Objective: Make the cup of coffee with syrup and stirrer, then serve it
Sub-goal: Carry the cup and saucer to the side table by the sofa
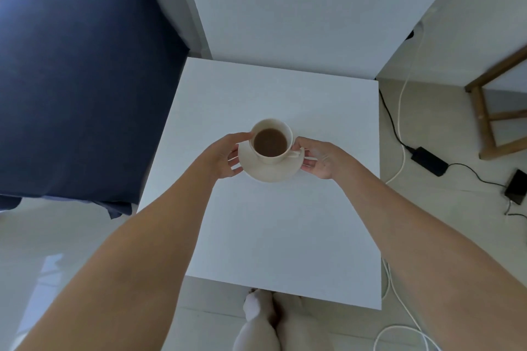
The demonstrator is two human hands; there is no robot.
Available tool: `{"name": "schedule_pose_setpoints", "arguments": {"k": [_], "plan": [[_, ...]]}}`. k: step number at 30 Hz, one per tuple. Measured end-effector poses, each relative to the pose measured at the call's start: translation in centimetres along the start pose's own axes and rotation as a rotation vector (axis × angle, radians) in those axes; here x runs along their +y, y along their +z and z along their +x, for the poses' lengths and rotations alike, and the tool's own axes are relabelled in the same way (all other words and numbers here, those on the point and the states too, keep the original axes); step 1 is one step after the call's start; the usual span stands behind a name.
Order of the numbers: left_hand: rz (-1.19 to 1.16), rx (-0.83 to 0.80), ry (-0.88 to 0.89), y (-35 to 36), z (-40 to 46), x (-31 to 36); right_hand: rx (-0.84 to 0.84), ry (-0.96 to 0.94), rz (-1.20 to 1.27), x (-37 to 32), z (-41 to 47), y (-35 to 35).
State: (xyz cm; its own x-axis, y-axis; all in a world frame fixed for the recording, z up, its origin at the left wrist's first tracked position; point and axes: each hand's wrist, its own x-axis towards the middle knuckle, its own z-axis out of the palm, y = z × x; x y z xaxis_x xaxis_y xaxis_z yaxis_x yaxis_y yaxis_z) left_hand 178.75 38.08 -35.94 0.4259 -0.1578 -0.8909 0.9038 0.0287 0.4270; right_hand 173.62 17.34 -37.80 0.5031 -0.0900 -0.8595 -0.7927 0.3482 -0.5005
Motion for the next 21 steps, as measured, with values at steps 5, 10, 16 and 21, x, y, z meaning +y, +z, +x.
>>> {"name": "schedule_pose_setpoints", "arguments": {"k": [5, 10, 16, 21], "plan": [[0.015, -0.006, 0.003, -0.4, 1.3, -0.2, 0.007, -0.003, 0.038, 0.6, 1.3, 0.2], [0.011, -0.022, -0.006, -0.5, 2.1, -0.5, 0.023, -0.006, 0.058, 0.8, 1.7, 0.1], [0.008, -0.021, -0.005, -0.3, 2.4, -1.0, 0.024, -0.019, 0.068, 1.2, 1.4, 0.1], [0.02, 0.015, 0.021, 0.1, 2.2, -1.2, 0.027, -0.033, 0.078, 1.7, 0.9, 0.2]]}}
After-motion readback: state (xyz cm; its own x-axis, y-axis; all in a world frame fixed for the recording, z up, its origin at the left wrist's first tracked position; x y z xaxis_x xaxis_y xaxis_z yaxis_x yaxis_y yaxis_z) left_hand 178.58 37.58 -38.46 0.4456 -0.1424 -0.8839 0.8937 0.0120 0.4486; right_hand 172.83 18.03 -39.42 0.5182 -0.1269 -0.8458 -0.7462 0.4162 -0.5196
